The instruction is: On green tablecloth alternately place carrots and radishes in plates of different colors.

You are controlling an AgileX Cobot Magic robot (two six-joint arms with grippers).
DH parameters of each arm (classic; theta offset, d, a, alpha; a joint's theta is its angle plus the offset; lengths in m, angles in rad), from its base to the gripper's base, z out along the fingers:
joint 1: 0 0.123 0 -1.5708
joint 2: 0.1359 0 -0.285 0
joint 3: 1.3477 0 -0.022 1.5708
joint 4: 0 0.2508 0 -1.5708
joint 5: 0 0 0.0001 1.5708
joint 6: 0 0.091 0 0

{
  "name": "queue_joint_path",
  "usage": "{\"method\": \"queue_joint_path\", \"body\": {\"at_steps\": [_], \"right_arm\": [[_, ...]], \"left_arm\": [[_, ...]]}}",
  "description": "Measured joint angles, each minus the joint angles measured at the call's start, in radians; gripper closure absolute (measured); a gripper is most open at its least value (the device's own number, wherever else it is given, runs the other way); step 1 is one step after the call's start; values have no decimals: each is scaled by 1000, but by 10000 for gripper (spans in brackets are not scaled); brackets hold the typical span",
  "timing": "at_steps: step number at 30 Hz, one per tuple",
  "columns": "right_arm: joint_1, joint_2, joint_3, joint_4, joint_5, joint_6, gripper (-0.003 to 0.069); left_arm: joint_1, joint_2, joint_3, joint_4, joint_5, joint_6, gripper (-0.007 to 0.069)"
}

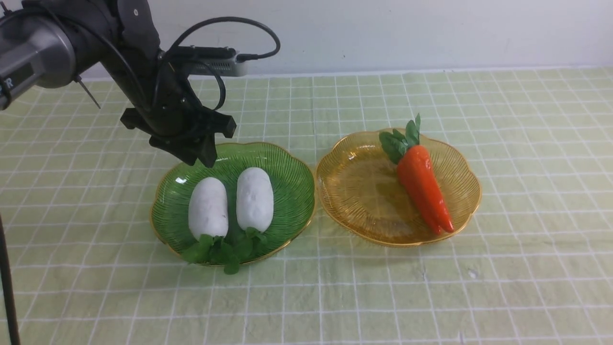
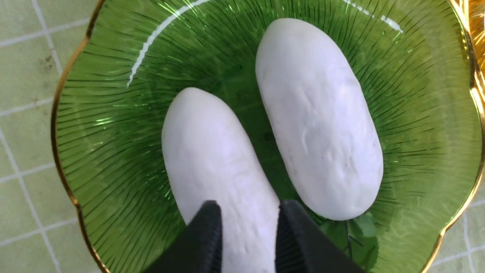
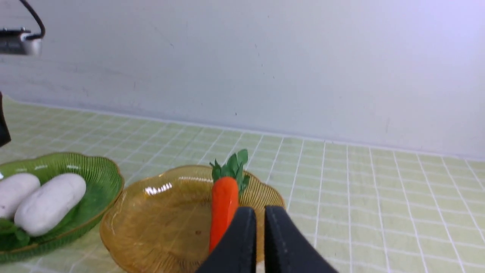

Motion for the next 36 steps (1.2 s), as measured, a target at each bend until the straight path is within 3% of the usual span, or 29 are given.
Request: {"method": "queue_joint_path", "body": {"at_steps": [2,5,26,36], "right_arm": [[0,0,0,1,-27,0,641],[0,0,0,1,-35,0,643],[-3,-60,52,1,-35,0,643],[-116,-233,283,-18,2,0,643]], "left_arm": [[0,0,0,0,0,0,575],[0,0,0,0,0,1,622],[0,-8,0,22,24,6,632],[1,-184,0,32,76,8,632]]}}
